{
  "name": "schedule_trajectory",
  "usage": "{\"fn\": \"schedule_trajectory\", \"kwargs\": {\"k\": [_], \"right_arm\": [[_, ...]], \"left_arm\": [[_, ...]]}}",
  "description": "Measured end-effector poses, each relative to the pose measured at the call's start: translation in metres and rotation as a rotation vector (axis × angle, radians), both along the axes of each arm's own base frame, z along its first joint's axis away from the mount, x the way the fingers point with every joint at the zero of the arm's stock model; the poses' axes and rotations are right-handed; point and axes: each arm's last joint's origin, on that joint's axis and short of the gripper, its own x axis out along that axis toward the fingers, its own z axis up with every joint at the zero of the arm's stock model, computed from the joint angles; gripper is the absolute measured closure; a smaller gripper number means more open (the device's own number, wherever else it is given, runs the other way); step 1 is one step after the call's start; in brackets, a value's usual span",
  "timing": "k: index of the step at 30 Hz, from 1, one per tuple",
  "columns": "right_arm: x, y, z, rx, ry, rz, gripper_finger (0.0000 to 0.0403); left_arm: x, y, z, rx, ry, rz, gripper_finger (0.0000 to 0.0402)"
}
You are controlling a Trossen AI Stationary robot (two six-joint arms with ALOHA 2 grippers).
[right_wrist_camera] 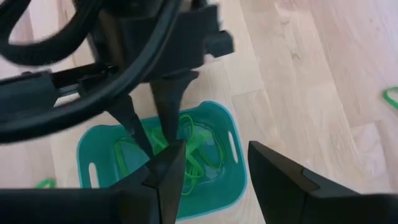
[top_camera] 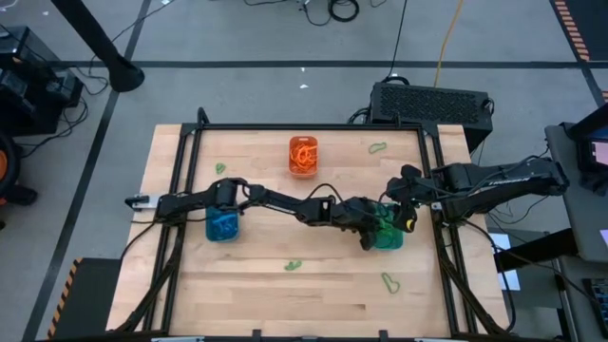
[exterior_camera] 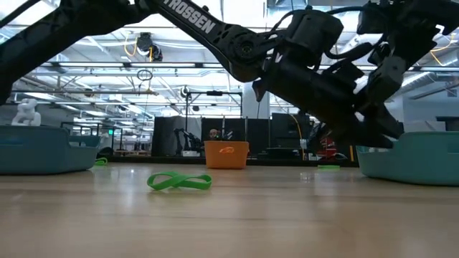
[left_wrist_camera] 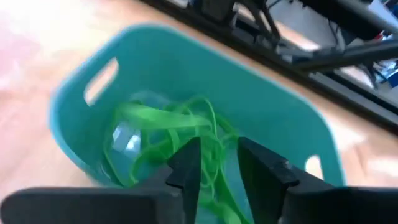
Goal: Sort rubber bands into baskets
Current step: Put the green rubber band into the green bin
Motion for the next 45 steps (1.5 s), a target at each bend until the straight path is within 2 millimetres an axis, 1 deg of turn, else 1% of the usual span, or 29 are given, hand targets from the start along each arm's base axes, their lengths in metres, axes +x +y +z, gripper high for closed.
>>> {"fn": "schedule_trajectory", "kwargs": {"k": [3,7,9,13,16,17,19,23,25,27,28,31,34,38,40,42,45], "right_arm": [[0.000,0.000,0.000,0.000,-0.003,0.000,0.0236],[0.000,0.000,0.000,0.005,-0.005,-0.007,0.0236],[0.000,0.000,0.000,0.007,-0.006,-0.011,0.0236],[0.000,0.000,0.000,0.008,-0.006,-0.012,0.0236],[0.000,0.000,0.000,0.008,-0.005,-0.012,0.0236],[0.000,0.000,0.000,0.008,-0.005,-0.012,0.0236],[0.000,0.000,0.000,0.008,-0.004,-0.013,0.0236],[0.000,0.000,0.000,0.010,-0.003,-0.011,0.0236],[0.000,0.000,0.000,0.006,-0.004,-0.002,0.0236],[0.001,0.000,0.000,0.001,-0.007,0.005,0.0236],[0.001,0.000,0.001,-0.002,-0.012,0.008,0.0236],[0.003,0.000,0.001,-0.021,-0.029,0.020,0.0236],[0.003,0.000,0.002,-0.032,-0.033,0.023,0.0236],[0.006,0.000,-0.003,-0.060,-0.052,0.072,0.0236],[0.007,0.000,-0.007,-0.072,-0.055,0.093,0.0236],[0.009,0.000,-0.010,-0.084,-0.069,0.114,0.0236],[0.010,0.000,-0.014,-0.092,-0.069,0.128,0.0236]], "left_arm": [[-0.001,0.007,0.005,-0.003,0.013,0.008,0.0276],[-0.007,0.013,0.015,0.030,0.076,0.001,0.0270],[-0.012,0.015,0.026,0.068,0.123,-0.023,0.0270],[-0.031,0.019,0.060,0.153,0.231,-0.069,0.0270],[-0.051,0.020,0.084,0.234,0.357,-0.097,0.0269],[-0.060,0.020,0.088,0.269,0.429,-0.102,0.0269],[-0.080,0.019,0.101,0.331,0.564,-0.066,0.0269],[-0.123,0.023,0.119,0.484,0.877,0.053,0.0269],[-0.142,0.032,0.128,0.542,1.006,0.125,0.0269],[-0.159,0.048,0.137,0.528,1.125,0.166,0.0269],[-0.168,0.057,0.142,0.511,1.162,0.191,0.0269],[-0.193,0.086,0.155,0.473,1.177,0.279,0.0269],[-0.226,0.117,0.156,0.374,1.215,0.352,0.0269],[-0.278,0.154,0.141,0.180,1.267,0.426,0.0269],[-0.303,0.169,0.127,0.061,1.284,0.451,0.0269],[-0.322,0.182,0.111,-0.036,1.277,0.481,0.0269],[-0.340,0.195,0.088,-0.140,1.263,0.506,0.0269]]}}
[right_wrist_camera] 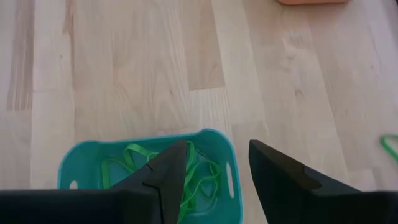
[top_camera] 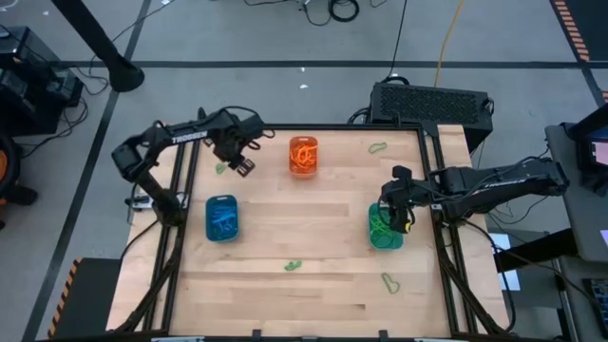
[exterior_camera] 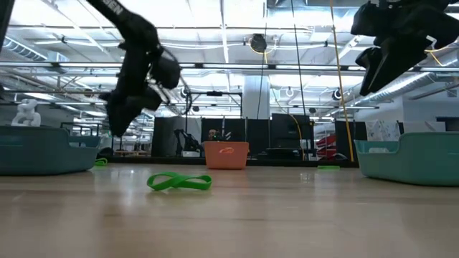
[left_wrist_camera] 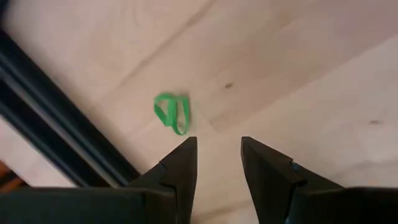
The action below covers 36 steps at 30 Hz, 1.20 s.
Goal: Sort rubber bands into baskets
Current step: Put the green rubber band into the green bin
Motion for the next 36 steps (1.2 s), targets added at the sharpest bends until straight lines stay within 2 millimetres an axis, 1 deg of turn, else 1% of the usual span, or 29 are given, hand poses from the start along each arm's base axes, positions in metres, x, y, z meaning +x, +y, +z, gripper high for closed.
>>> {"fn": "schedule_trajectory", "kwargs": {"k": [3,5,13,18,21,24,28,30,31,35,36], "right_arm": [[0.001,0.000,0.000,0.000,-0.004,0.000,0.0236],[0.001,0.000,0.000,-0.001,-0.003,0.003,0.0236],[0.001,0.000,0.000,-0.001,-0.004,0.003,0.0236],[0.001,0.000,0.000,-0.001,-0.004,0.004,0.0236],[0.001,0.000,0.000,-0.001,-0.004,0.004,0.0236],[0.001,0.000,0.000,-0.001,-0.004,0.004,0.0236],[0.001,0.000,0.000,-0.001,-0.003,0.004,0.0236],[0.001,0.000,0.000,-0.001,-0.003,0.004,0.0236],[0.001,0.000,0.000,-0.001,-0.003,0.004,0.0236],[0.001,0.000,0.000,-0.001,-0.004,0.004,0.0236],[0.001,0.000,0.000,-0.001,-0.004,0.004,0.0236]], "left_arm": [[-0.012,0.008,-0.018,-0.016,0.027,0.023,0.0269],[-0.017,0.014,-0.026,0.002,0.029,0.043,0.0269],[-0.041,0.026,-0.043,-0.016,0.037,0.089,0.0269],[-0.053,0.031,-0.055,-0.046,-0.005,0.123,0.0269],[-0.059,0.032,-0.066,-0.062,-0.058,0.133,0.0269],[-0.064,0.033,-0.073,-0.053,-0.067,0.148,0.0269],[-0.065,0.033,-0.074,-0.041,-0.054,0.143,0.0270],[-0.065,0.032,-0.074,-0.054,-0.066,0.135,0.0281],[-0.065,0.032,-0.074,-0.064,-0.076,0.127,0.0294],[-0.063,0.030,-0.074,-0.078,-0.086,0.114,0.0379],[-0.062,0.030,-0.074,-0.078,-0.087,0.114,0.0388]]}}
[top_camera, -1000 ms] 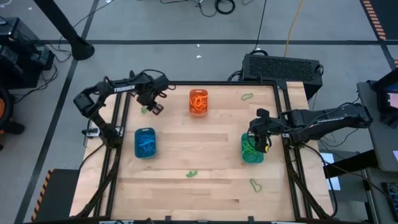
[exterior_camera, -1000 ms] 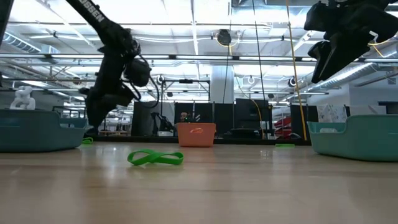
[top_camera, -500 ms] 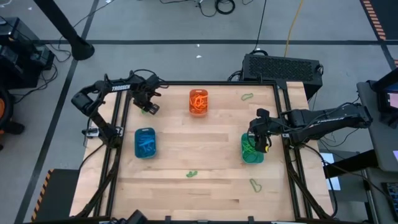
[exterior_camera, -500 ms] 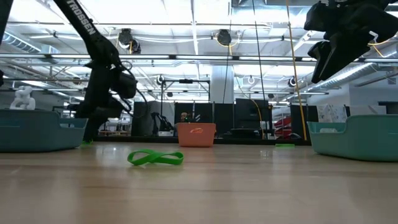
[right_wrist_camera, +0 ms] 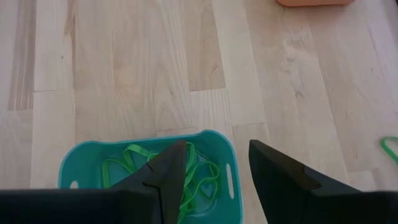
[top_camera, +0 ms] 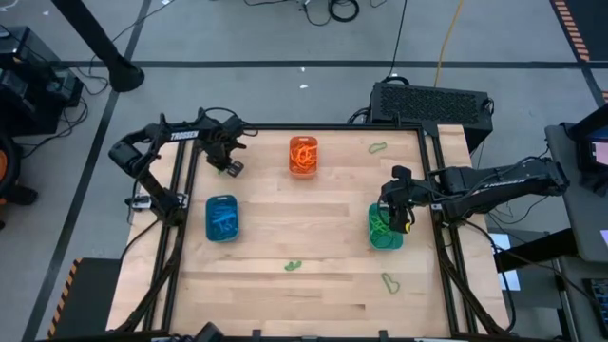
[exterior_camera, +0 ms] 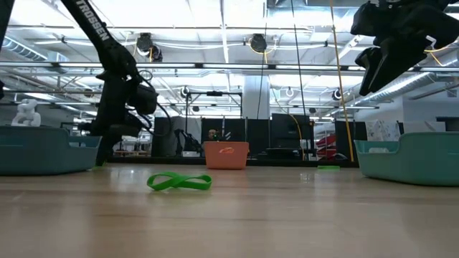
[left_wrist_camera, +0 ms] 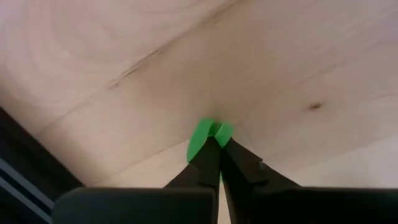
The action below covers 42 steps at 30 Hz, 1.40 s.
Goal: Sort rubber bands into baskets
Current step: Put the green rubber band into the green bin
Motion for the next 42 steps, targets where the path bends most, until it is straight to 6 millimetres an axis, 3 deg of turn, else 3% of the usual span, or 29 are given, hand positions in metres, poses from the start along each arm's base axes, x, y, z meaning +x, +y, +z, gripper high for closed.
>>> {"fn": "schedule_trajectory", "kwargs": {"k": [5,12,18,22,27,32,37,42], "right_arm": [[0.000,0.000,0.000,0.000,0.001,-0.001,0.0236],[0.000,0.000,0.000,0.004,0.001,-0.007,0.0236],[0.000,0.000,0.000,0.009,-0.001,-0.015,0.0236],[0.000,0.000,0.000,0.035,-0.007,-0.053,0.0236],[0.000,0.000,0.000,0.061,-0.010,-0.085,0.0236],[-0.001,0.000,0.000,0.094,-0.009,-0.118,0.0236],[-0.004,0.003,-0.002,0.196,0.036,-0.130,0.0236],[-0.013,0.003,-0.007,0.246,0.138,-0.194,0.0236]], "left_arm": [[0.013,-0.007,0.005,0.015,-0.019,-0.063,0.0397],[0.049,-0.033,0.049,0.155,-0.235,-0.194,0.0399],[0.095,-0.088,0.092,0.237,-0.664,-0.330,0.0400],[0.125,-0.138,0.103,0.241,-0.862,-0.437,0.0401],[0.168,-0.198,0.094,0.273,-1.069,-0.540,0.0401],[0.217,-0.241,0.062,0.313,-1.288,-0.562,0.0401],[0.282,-0.260,0.029,0.333,-1.358,-0.557,0.0401],[0.344,-0.257,0.016,0.359,-1.351,-0.599,0.0401]]}}
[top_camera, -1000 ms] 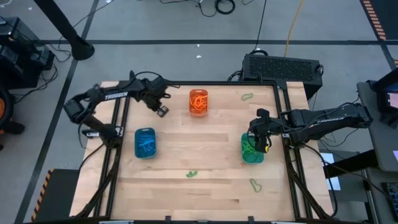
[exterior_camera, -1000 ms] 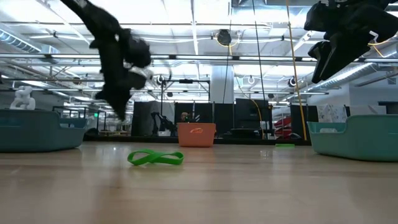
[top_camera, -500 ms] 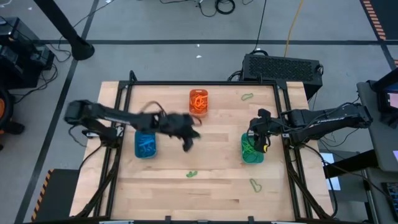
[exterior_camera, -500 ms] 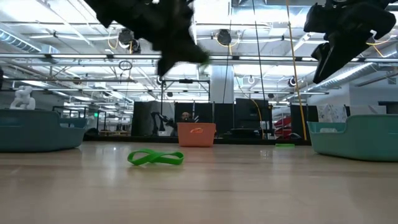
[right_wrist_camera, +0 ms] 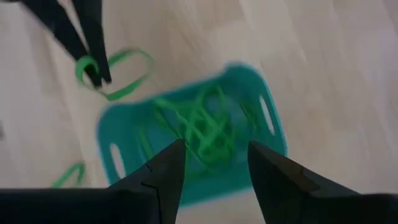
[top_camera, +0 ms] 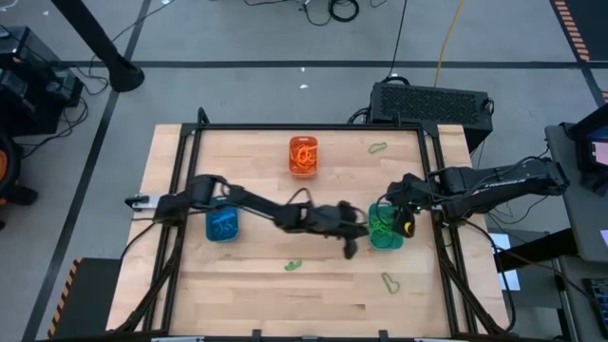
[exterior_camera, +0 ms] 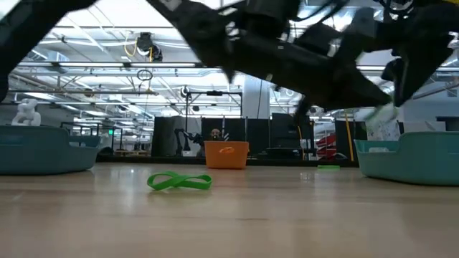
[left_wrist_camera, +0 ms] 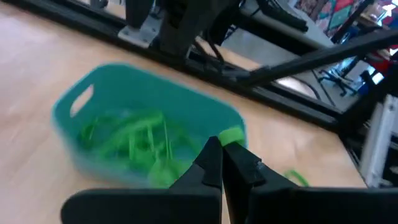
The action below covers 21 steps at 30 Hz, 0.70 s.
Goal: Sort rubber bands into baskets
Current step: Put the green rubber band into the green bin
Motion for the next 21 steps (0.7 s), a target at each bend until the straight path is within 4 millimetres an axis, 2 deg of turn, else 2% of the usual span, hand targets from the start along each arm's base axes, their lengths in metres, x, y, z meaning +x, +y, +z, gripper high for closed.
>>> {"fn": "schedule_trajectory", "kwargs": {"k": [4,10,17,21], "right_arm": [[-0.009,-0.001,-0.002,-0.002,0.079,-0.043,0.0236],[-0.017,-0.002,-0.003,0.004,0.130,-0.083,0.0236],[-0.018,-0.003,-0.002,-0.019,0.122,-0.080,0.0236],[-0.018,-0.003,-0.002,-0.028,0.119,-0.063,0.0236]], "left_arm": [[0.032,0.011,-0.001,0.030,0.012,-0.002,0.0401],[0.058,0.030,-0.011,0.019,0.056,0.007,0.0401],[0.064,0.041,-0.019,0.019,0.078,0.024,0.0401],[0.065,0.041,-0.018,0.070,0.066,0.010,0.0383]]}}
